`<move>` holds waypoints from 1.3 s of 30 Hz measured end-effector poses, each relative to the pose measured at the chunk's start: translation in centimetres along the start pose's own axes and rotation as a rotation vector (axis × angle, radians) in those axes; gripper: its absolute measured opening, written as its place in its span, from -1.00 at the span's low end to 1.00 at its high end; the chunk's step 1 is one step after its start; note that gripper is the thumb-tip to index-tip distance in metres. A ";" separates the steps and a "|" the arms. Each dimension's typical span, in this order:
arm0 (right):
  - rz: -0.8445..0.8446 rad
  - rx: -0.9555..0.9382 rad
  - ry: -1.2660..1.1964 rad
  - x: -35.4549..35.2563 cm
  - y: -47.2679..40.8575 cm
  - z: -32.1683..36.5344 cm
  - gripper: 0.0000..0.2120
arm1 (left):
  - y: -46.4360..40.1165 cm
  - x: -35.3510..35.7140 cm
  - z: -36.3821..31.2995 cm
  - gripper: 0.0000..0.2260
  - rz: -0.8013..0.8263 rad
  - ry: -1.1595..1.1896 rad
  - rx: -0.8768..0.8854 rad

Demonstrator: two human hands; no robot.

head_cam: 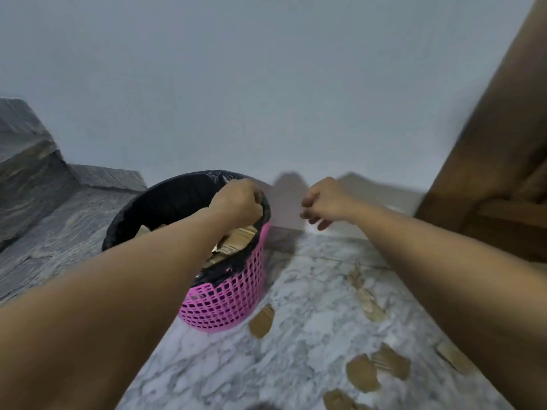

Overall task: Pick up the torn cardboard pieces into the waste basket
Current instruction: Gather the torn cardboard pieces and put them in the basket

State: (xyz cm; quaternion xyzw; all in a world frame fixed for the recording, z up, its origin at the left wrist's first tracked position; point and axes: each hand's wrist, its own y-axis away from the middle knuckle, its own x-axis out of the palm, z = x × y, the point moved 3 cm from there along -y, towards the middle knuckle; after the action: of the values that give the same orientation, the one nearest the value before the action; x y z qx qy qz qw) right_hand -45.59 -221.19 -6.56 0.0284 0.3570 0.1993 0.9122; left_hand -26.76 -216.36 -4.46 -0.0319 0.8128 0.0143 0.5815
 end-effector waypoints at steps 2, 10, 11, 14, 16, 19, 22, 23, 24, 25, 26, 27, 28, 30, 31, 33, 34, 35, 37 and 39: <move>0.004 0.048 -0.006 -1.5 1.4 -2.5 -0.86 | 0.2 0.7 -2.7 -0.87 -0.020 0.045 0.070; 0.016 0.279 0.056 -5.4 6.7 -15.7 -0.62 | 0.9 12.4 -10.4 -0.81 0.238 -0.023 0.172; 0.015 0.322 0.062 -5.4 7.3 -17.9 -0.60 | 1.2 14.5 -10.9 -0.77 0.297 -0.040 0.175; 0.012 0.433 0.074 -5.1 9.4 -23.7 -0.60 | 1.9 19.8 -11.3 -0.65 0.439 -0.110 0.189; 0.005 0.514 0.090 -4.7 10.8 -28.1 -0.61 | 1.7 23.6 -11.6 -0.57 0.500 -0.119 0.198; -0.013 0.629 0.151 -3.9 12.8 -33.5 -0.57 | 1.5 28.1 -11.8 -0.35 0.557 -0.104 0.188; -0.071 0.730 0.247 -4.0 15.2 -38.6 -0.47 | 1.1 31.9 -13.2 -0.17 0.562 -0.125 0.250; -0.113 0.759 0.243 -4.2 16.2 -40.3 -0.41 | 0.8 33.1 -13.8 -0.12 0.557 -0.125 0.273; -0.159 0.794 0.224 -4.5 17.2 -42.0 -0.33 | 0.3 34.4 -14.4 -0.06 0.548 -0.132 0.289; -0.213 0.835 0.216 -4.8 18.1 -43.5 -0.21 | -0.2 35.6 -14.6 0.01 0.542 -0.145 0.295; -0.257 0.899 0.223 -5.0 19.1 -44.8 -0.10 | -0.7 36.6 -14.8 0.06 0.539 -0.161 0.294; -0.302 0.964 0.238 -5.1 20.0 -46.0 -0.02 | -1.2 37.7 -14.9 0.07 0.533 -0.182 0.291; -0.354 1.033 0.234 -5.2 21.0 -47.3 0.00 | -1.9 38.8 -15.3 0.05 0.525 -0.206 0.292; -0.452 1.122 0.160 -5.1 22.5 -48.8 -0.06 | -3.1 40.5 -15.9 0.02 0.517 -0.249 0.283; -0.458 1.130 0.121 -4.8 22.9 -48.9 -0.08 | -3.6 40.8 -15.9 0.02 0.518 -0.264 0.273; -0.370 1.088 0.099 -3.9 22.3 -49.2 -0.12 | -4.0 41.8 -16.1 0.03 0.556 -0.259 0.248; -0.310 1.058 0.103 -3.2 21.5 -49.0 -0.11 | -4.0 42.2 -16.1 0.02 0.581 -0.264 0.233; -0.264 1.037 0.117 -2.5 20.6 -48.8 -0.06 | -3.8 42.2 -16.1 -0.02 0.591 -0.263 0.222; -0.222 1.016 0.142 -1.0 19.0 -48.0 0.08 | -3.5 42.3 -15.9 -0.21 0.555 -0.225 0.226; -0.202 0.972 0.173 0.5 17.8 -46.7 0.10 | -3.2 41.9 -15.9 -0.44 0.495 -0.188 0.265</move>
State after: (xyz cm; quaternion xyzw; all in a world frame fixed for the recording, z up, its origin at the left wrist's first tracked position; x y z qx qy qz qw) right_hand -82.30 -208.81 -38.14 0.3986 0.4837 -0.0777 0.7753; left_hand -55.07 -221.96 -38.87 0.2449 0.7334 0.0525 0.6320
